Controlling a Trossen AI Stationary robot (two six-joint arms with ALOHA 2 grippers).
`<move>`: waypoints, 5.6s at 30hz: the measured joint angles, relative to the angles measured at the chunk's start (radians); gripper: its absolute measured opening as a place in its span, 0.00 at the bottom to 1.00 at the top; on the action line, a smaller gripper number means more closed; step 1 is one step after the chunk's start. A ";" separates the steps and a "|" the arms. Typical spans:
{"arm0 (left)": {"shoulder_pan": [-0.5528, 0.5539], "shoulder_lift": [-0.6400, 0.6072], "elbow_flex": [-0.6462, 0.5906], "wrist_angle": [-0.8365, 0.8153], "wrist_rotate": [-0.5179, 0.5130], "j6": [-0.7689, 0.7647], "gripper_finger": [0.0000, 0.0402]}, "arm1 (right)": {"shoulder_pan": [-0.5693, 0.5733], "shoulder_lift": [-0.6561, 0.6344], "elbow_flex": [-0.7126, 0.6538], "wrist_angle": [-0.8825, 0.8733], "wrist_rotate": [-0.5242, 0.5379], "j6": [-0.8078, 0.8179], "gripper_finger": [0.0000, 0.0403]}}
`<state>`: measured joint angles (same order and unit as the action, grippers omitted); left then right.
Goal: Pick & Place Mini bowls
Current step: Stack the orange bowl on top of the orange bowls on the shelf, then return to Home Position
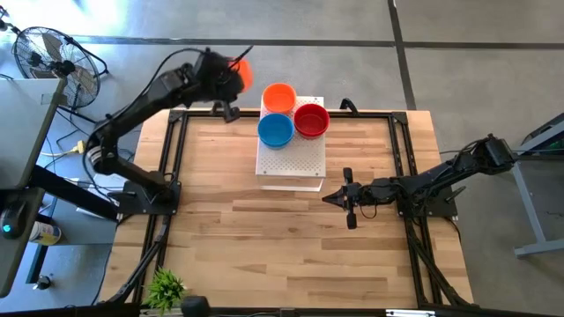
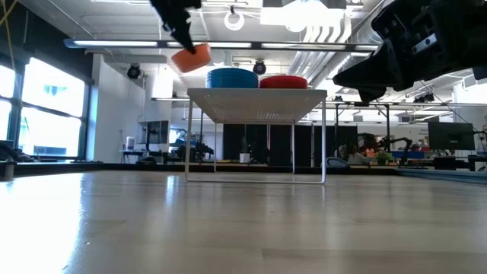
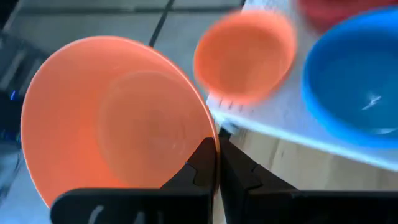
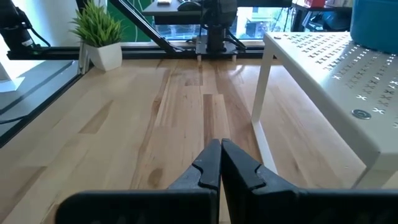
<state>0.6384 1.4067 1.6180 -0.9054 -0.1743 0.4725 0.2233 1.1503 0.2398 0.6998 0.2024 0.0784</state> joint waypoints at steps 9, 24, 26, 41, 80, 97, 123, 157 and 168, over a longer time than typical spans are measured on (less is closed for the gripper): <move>-0.050 0.196 0.261 -0.047 0.145 0.162 0.00 | 0.000 0.000 0.000 0.000 -0.001 0.003 0.00; -0.121 0.355 0.271 -0.055 0.210 0.314 0.00 | 0.000 0.000 0.000 0.000 -0.007 0.004 0.00; -0.121 0.366 0.271 -0.055 0.192 0.330 0.00 | 0.000 0.000 0.000 0.000 -0.008 0.004 0.00; -0.101 0.412 0.271 -0.030 0.134 0.300 0.03 | 0.000 0.000 0.000 0.000 -0.008 0.004 0.00; -0.062 0.412 0.327 -0.105 0.318 0.177 0.01 | 0.000 0.000 0.000 -0.001 -0.037 0.011 0.00; -0.062 0.412 0.317 -0.089 0.322 0.168 0.00 | 0.000 0.000 0.000 0.000 -0.037 0.018 0.00; -0.049 0.422 0.319 -0.021 0.381 0.111 0.00 | 0.000 0.000 0.000 0.014 -0.056 0.019 0.00; -0.175 0.378 0.297 0.240 0.349 -0.137 0.00 | 0.046 0.000 0.000 0.029 -0.067 -0.058 0.00; -0.220 0.084 -0.369 0.771 0.320 -0.279 0.00 | 0.046 0.000 0.000 0.059 -0.082 -0.060 0.00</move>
<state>0.4187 1.4909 1.2490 -0.1345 0.1452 0.1936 0.2695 1.1507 0.2401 0.7591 0.1208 0.0181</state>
